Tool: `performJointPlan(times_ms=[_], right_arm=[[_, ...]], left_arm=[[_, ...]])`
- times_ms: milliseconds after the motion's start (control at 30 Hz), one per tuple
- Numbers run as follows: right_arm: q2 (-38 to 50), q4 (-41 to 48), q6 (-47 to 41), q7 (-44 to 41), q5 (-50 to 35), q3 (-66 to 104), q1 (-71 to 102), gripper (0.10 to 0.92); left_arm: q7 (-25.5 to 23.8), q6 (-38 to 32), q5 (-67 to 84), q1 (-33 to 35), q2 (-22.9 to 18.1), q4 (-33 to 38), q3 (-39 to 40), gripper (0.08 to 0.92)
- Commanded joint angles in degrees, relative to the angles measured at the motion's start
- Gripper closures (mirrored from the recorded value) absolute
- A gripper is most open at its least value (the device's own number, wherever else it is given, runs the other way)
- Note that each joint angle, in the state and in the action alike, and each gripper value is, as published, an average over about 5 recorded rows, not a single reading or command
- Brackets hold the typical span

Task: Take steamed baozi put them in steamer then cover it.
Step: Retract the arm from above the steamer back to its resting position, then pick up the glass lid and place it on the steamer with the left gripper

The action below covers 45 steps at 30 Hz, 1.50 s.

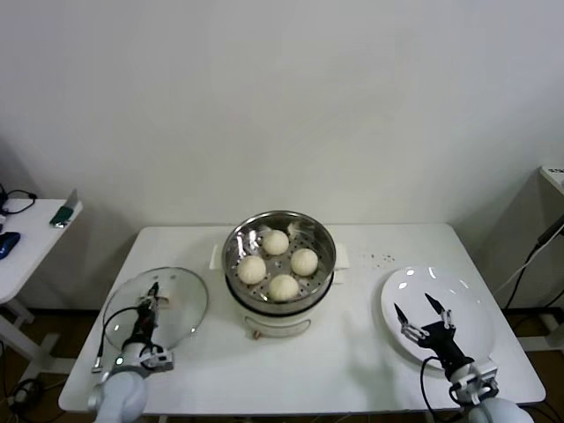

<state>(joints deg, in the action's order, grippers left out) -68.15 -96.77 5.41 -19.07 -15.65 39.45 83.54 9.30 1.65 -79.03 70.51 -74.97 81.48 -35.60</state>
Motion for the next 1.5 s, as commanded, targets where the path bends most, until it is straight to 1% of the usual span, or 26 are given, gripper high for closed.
performJointPlan(times_ms=[33, 100, 167, 300, 467, 600, 667, 767, 867, 967, 1067, 1133, 1233, 1367, 1500], right_arm=[[0.1, 0.5, 0.3, 0.0, 0.3, -0.1, -0.6, 0.203], [0.3, 0.6, 0.4, 0.0, 0.4, -0.1, -0.7, 0.203], [0.6, 0.9, 0.5, 0.0, 0.4, -0.2, -1.0, 0.203], [1.3, 1.4, 0.5, 0.0, 0.4, -0.4, -1.9, 0.203], [2.1, 2.2, 0.4, 0.3, 0.5, -1.2, -3.4, 0.203], [2.8, 3.1, 0.3, 0.5, 0.6, -2.3, -4.9, 0.203], [3.0, 3.6, 0.3, 0.6, 0.8, -2.8, -5.7, 0.203], [3.1, 4.3, 0.0, 0.8, 1.1, -3.3, -7.2, 0.203], [3.1, 4.9, -0.4, 1.2, 1.5, -3.9, -8.8, 0.203], [3.1, 5.3, -1.0, 1.5, 1.6, -4.4, -10.2, 0.203], [3.0, 5.8, -1.2, 1.6, 2.0, -4.5, -11.1, 0.203], [2.8, 6.1, -1.3, 1.8, 2.5, -4.5, -11.6, 0.203], [2.3, 6.6, -1.3, 2.0, 3.6, -4.5, -12.0, 0.203], [1.5, 6.8, -1.1, 2.1, 4.7, -4.1, -11.9, 0.203], [0.9, 6.7, -1.0, 2.2, 5.2, -3.6, -11.4, 0.203]], left_arm=[[0.7, 1.4, 6.1, 3.7, 1.5, 9.1, 0.3, 0.814], [0.7, 2.3, 7.2, 5.3, 2.5, 12.4, 0.2, 0.847], [0.7, 3.8, 8.3, 7.3, 3.6, 16.3, 0.0, 0.855], [0.6, 8.2, 9.4, 11.9, 5.7, 24.0, -0.5, 0.855], [0.6, 15.9, 9.8, 17.6, 8.5, 34.1, -0.5, 0.855], [0.1, 21.2, 9.6, 19.3, 11.0, 39.7, 0.7, 0.855], [-0.9, 23.9, 9.8, 19.3, 13.5, 42.1, 2.2, 0.855], [-3.0, 27.9, 10.4, 17.7, 18.7, 44.9, 6.4, 0.855], [-4.4, 30.7, 10.2, 13.1, 23.0, 45.3, 12.6, 0.855], [-7.4, 32.6, 9.1, 6.6, 25.2, 44.9, 20.4, 0.855], [-11.7, 36.4, 8.6, -1.3, 24.7, 44.6, 30.6, 0.855], [-15.0, 39.5, 8.3, -7.1, 22.6, 44.2, 37.2, 0.855], [-18.8, 42.1, 7.0, -14.2, 18.3, 42.2, 43.8, 0.855], [-21.9, 43.3, 5.4, -19.8, 13.2, 38.1, 49.9, 0.855], [-24.0, 43.3, 2.7, -23.2, 8.5, 33.7, 52.1, 0.855]])
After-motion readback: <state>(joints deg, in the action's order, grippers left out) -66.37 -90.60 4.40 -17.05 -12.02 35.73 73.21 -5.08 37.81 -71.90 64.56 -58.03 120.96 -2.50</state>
